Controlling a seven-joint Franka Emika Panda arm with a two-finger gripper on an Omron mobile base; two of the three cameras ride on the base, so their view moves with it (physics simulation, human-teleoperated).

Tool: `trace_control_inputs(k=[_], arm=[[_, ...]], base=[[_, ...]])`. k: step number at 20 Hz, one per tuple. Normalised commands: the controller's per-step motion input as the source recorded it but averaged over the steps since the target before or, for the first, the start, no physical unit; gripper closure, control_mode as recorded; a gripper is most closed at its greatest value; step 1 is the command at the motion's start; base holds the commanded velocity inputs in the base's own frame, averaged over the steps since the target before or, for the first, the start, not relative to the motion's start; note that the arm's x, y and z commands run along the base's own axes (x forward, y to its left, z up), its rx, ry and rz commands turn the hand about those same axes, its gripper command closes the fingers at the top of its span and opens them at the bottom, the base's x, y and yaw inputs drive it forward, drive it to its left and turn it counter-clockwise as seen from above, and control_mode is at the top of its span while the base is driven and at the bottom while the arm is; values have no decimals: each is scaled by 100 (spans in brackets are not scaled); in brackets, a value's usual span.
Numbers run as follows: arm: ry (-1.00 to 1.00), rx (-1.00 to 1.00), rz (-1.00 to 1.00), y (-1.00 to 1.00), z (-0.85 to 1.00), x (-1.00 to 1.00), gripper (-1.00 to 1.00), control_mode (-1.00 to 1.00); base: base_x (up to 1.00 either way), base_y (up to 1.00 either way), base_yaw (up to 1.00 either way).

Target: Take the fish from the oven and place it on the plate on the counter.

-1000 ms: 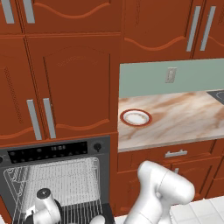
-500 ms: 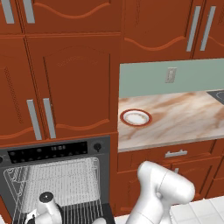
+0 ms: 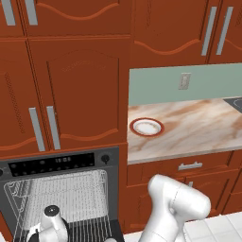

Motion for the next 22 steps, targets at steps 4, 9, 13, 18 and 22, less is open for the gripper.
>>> trace_control_inputs(k=[4,9,13,18,22], arm=[[0,0,-15,-7,38,25,-100,-100],[1,0,-18,-15,39,46,-100,-100],[0,0,-19,-21,21,29,-100,-100],[0,0,-13,-14,-3,11,-100,-100],[13,0,0,0,-40,0,-100,-100]], base=[[0,0,0],[0,0,0],[0,0,0],[0,0,0],[0,0,0]])
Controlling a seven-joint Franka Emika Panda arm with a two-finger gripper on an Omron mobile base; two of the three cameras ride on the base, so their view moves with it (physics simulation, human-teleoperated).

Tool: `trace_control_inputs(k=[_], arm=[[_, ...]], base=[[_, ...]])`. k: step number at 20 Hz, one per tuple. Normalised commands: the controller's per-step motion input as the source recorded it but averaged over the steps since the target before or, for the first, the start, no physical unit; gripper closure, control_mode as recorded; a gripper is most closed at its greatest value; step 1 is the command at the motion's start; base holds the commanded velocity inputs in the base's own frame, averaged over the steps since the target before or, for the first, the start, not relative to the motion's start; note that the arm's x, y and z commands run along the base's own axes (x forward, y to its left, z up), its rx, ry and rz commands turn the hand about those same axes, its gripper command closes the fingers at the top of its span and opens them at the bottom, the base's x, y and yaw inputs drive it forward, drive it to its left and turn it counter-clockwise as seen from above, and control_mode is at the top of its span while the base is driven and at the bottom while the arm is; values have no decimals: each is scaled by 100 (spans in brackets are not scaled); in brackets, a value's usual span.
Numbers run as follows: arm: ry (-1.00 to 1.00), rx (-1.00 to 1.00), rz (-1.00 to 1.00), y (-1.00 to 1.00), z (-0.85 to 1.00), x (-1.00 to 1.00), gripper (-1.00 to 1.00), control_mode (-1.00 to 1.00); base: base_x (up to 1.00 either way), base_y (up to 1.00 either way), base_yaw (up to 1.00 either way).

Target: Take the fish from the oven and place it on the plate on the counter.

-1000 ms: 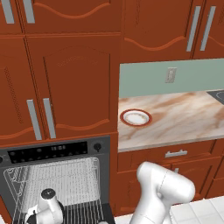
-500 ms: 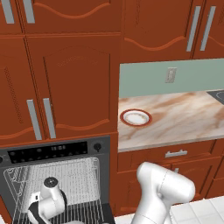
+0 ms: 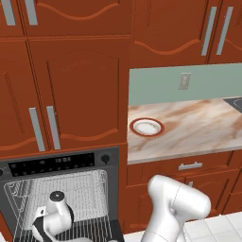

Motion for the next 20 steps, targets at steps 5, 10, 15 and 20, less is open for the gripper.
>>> trace_control_inputs(k=[5,10,15,20], arm=[[16,0,0,2,-43,0,-100,-100],[10,-3,3,4,-6,0,-100,-100],[1,-10,4,0,0,0,-100,-100],[0,-23,8,8,0,0,-100,-100]], base=[[0,0,0],[0,0,0],[0,0,0],[0,0,0]])
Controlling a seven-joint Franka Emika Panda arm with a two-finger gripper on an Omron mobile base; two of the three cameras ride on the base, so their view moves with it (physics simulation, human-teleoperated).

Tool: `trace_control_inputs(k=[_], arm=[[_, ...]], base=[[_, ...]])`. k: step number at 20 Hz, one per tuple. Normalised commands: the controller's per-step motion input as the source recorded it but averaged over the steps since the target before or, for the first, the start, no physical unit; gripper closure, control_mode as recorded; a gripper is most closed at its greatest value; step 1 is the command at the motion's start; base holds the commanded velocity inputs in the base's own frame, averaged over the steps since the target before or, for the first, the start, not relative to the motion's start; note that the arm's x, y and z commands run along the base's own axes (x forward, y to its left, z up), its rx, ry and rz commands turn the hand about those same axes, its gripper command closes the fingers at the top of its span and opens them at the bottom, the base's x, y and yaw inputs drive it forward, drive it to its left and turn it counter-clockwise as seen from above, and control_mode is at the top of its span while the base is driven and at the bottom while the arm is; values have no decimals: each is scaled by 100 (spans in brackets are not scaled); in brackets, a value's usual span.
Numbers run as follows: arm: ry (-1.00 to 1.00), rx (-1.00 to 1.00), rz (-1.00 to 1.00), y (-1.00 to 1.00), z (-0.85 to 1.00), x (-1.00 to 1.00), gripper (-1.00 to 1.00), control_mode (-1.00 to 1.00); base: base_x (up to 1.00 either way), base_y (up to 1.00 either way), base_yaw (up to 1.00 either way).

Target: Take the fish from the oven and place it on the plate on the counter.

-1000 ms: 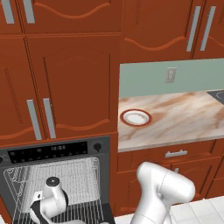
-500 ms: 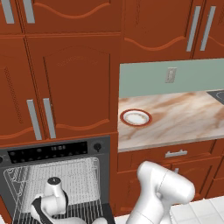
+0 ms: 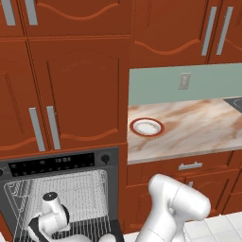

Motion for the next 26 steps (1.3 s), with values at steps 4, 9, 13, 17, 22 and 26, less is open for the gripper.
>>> trace_control_inputs(k=[4,9,13,17,22,26], arm=[[1,-28,14,13,0,0,-100,-100],[3,-4,6,4,0,28,-100,-100],[0,0,0,0,-1,34,-100,-100],[0,0,0,0,0,7,-100,-100],[5,0,0,0,-29,0,-100,-100],[5,0,0,0,-46,0,-100,-100]], base=[[0,0,0],[0,0,0],[0,0,0],[0,0,0],[0,0,0],[0,0,0]])
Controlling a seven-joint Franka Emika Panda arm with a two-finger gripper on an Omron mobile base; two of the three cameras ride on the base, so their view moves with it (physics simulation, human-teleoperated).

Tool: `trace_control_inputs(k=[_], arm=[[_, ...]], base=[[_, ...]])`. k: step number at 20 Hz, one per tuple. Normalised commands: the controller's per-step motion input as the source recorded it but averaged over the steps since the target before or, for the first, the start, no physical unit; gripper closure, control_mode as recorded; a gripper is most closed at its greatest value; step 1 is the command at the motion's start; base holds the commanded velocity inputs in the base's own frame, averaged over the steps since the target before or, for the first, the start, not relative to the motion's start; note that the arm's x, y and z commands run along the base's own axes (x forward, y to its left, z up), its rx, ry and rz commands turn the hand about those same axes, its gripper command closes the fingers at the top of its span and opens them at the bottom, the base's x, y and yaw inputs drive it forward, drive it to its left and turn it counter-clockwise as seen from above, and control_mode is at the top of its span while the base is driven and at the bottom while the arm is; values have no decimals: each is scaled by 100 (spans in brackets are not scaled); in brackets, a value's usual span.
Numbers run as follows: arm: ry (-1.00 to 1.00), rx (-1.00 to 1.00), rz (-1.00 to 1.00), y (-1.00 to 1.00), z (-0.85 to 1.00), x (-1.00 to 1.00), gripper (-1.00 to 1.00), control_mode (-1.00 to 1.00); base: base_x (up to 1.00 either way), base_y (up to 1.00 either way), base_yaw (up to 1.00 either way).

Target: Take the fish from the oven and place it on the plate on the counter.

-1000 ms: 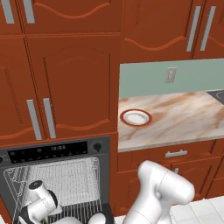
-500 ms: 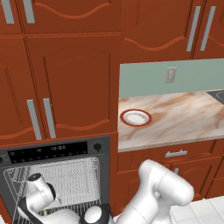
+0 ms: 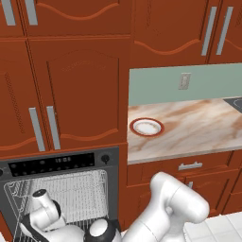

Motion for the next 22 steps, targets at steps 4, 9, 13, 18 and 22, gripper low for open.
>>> trace_control_inputs(k=[4,9,13,18,22], arm=[[1,0,0,0,-40,0,-100,-100],[0,0,0,0,-19,0,-100,-100],[-1,0,0,0,-4,0,-100,-100],[-3,0,0,0,0,11,-100,-100],[-3,0,0,0,0,38,-100,-100]], base=[[0,0,0],[0,0,0],[0,0,0],[0,0,0],[0,0,0]])
